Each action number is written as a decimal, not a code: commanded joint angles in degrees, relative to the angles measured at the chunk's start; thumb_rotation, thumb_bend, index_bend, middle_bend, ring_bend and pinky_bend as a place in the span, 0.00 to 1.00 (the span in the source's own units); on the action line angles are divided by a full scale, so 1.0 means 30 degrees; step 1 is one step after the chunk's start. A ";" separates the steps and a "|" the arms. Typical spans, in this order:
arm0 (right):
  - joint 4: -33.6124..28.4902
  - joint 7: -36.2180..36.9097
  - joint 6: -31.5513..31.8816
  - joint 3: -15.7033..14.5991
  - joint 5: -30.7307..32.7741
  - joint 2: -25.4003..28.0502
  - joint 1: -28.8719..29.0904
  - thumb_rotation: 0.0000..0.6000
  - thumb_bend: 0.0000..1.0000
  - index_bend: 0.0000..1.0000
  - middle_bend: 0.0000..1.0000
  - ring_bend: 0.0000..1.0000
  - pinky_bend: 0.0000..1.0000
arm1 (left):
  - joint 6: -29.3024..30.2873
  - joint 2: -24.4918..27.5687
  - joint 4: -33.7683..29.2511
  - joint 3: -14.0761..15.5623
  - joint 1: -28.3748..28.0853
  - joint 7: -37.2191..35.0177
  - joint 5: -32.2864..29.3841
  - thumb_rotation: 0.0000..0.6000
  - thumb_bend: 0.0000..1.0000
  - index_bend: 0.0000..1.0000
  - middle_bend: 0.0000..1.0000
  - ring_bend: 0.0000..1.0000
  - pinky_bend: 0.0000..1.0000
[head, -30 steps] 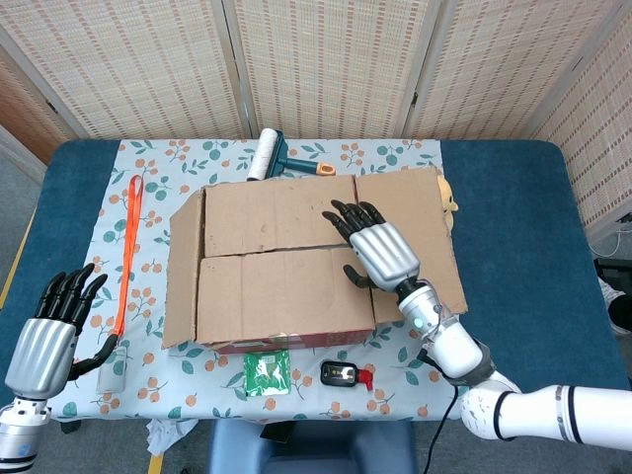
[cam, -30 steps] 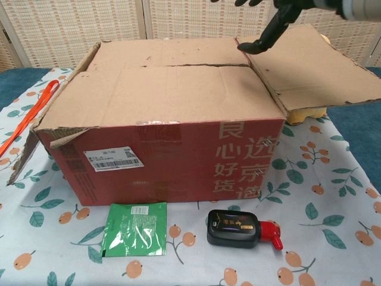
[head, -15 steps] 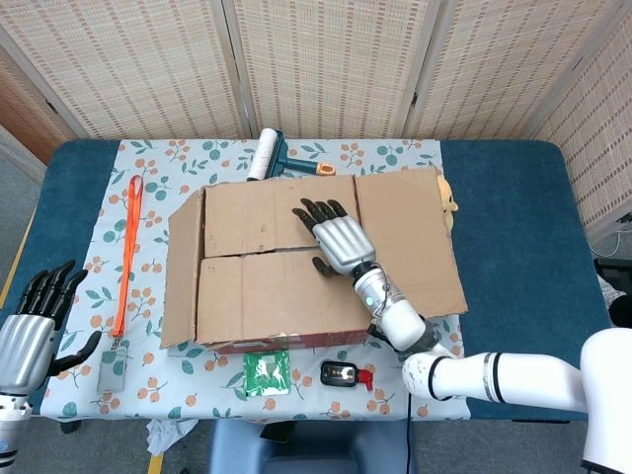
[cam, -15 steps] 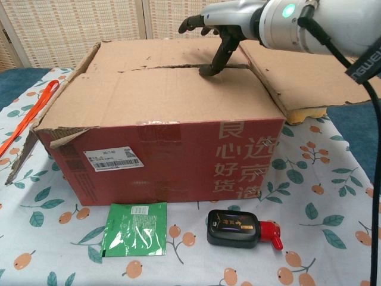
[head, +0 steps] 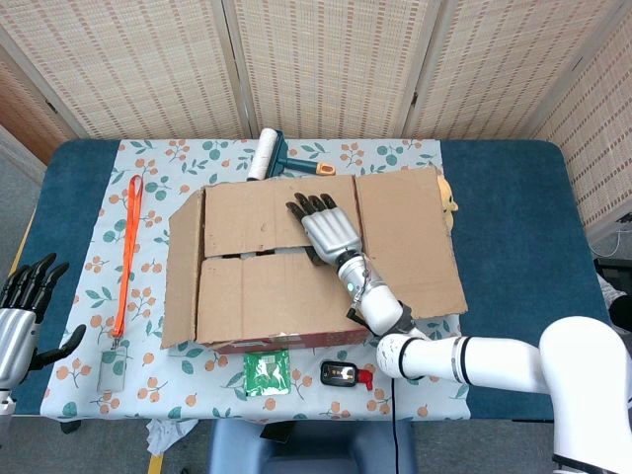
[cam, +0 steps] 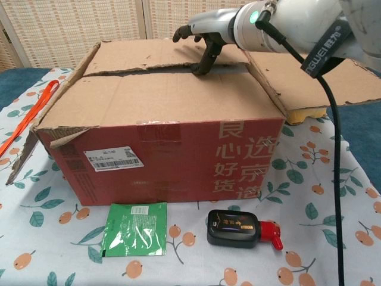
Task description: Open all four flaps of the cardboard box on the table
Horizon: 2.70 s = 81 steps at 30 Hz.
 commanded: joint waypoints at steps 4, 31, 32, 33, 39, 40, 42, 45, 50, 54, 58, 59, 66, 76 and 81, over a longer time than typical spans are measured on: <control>0.1014 0.0276 -0.0401 -0.0028 0.0189 -0.0410 0.0539 1.00 0.46 0.00 0.00 0.00 0.00 | 0.0087 0.0097 -0.0061 -0.0127 0.0007 0.0183 -0.0218 1.00 0.38 0.00 0.00 0.00 0.01; 0.5352 0.4306 -0.1166 0.2598 -0.2729 -0.0213 0.1491 1.00 0.46 0.00 0.00 0.00 0.00 | -0.2539 0.1498 0.0435 -0.0658 -0.1241 -0.0334 -0.2038 1.00 0.38 0.00 0.00 0.00 0.00; 0.6055 0.4443 -0.1368 0.2678 -0.2830 -0.0457 0.1702 1.00 0.46 0.00 0.00 0.00 0.00 | -0.2638 0.1553 0.0504 -0.0695 -0.1307 -0.0397 -0.2100 1.00 0.38 0.00 0.00 0.00 0.00; 0.7078 0.4644 -0.1618 0.2779 -0.3014 -0.0825 0.1994 1.00 0.46 0.00 0.00 0.00 0.00 | -0.2738 0.1631 0.0597 -0.0748 -0.1376 -0.0458 -0.2198 1.00 0.38 0.00 0.00 0.00 0.00; 1.2071 0.5875 -0.2899 0.3150 -0.4209 -0.2567 0.3274 1.00 0.46 0.00 0.00 0.00 0.00 | -0.3355 0.1858 0.1204 -0.1000 -0.1692 -0.0767 -0.2989 1.00 0.38 0.00 0.00 0.00 0.00; 1.2671 0.6042 -0.3068 0.3145 -0.4402 -0.2764 0.3388 1.00 0.46 0.00 0.00 0.00 0.00 | -0.3461 0.1866 0.1308 -0.1007 -0.1725 -0.0832 -0.3089 1.00 0.38 0.00 0.00 0.00 0.00; 1.3984 0.6443 -0.3268 0.3061 -0.4956 -0.3225 0.3550 1.00 0.46 0.00 0.00 0.00 0.00 | -0.3685 0.1899 0.1507 -0.1012 -0.1785 -0.1024 -0.3284 1.00 0.38 0.00 0.00 0.00 0.00; 1.5013 0.7231 -0.3690 0.3081 -0.5368 -0.3725 0.3493 1.00 0.46 0.00 0.00 0.00 0.00 | -0.3705 0.1884 0.1695 -0.1004 -0.1772 -0.1072 -0.3417 1.00 0.38 0.00 0.00 0.00 0.00; 1.4361 0.7904 -0.3389 0.2977 -0.6405 -0.3502 0.3097 1.00 0.46 0.00 0.00 0.00 0.00 | -0.3434 0.1982 0.1270 -0.0813 -0.1640 -0.0507 -0.3133 1.00 0.37 0.00 0.00 0.00 0.00; 1.3688 0.7347 -0.2760 0.2772 -0.6868 -0.3096 0.2847 1.00 0.46 0.00 0.00 0.00 0.00 | -0.3201 0.2013 0.0722 -0.0682 -0.1547 0.0344 -0.3034 1.00 0.38 0.00 0.00 0.00 0.00; 1.4514 0.6226 -0.2648 0.2450 -0.6781 -0.3273 0.2864 1.00 0.46 0.00 0.00 0.00 0.00 | -0.2970 0.1907 0.0301 -0.0598 -0.1443 0.1122 -0.3109 1.00 0.38 0.00 0.00 0.00 0.00; 1.4630 0.6316 -0.2699 0.2547 -0.6711 -0.3314 0.2824 1.00 0.46 0.00 0.00 0.00 0.00 | -0.2953 0.1893 0.0201 -0.0591 -0.1443 0.1275 -0.3142 1.00 0.38 0.00 0.00 0.00 0.00; 1.0516 0.8365 -0.3016 0.3109 -0.6956 -0.1331 0.1243 1.00 0.46 0.00 0.00 0.00 0.00 | -0.3051 0.1822 0.0085 -0.0640 -0.1548 0.1604 -0.3369 1.00 0.37 0.00 0.00 0.00 0.00; -0.1445 1.1690 -0.4596 0.3287 -0.5090 0.4899 -0.2726 1.00 0.46 0.00 0.00 0.00 0.00 | -0.2685 0.1499 0.0161 -0.0334 -0.1391 0.1155 -0.2476 1.00 0.38 0.00 0.00 0.00 0.00; -0.3333 1.3310 -0.6107 0.3011 -0.3813 0.6585 -0.3383 1.00 0.46 0.00 0.00 0.00 0.00 | -0.2395 0.1497 0.0010 -0.0239 -0.1238 0.0974 -0.2183 1.00 0.38 0.00 0.00 0.00 0.00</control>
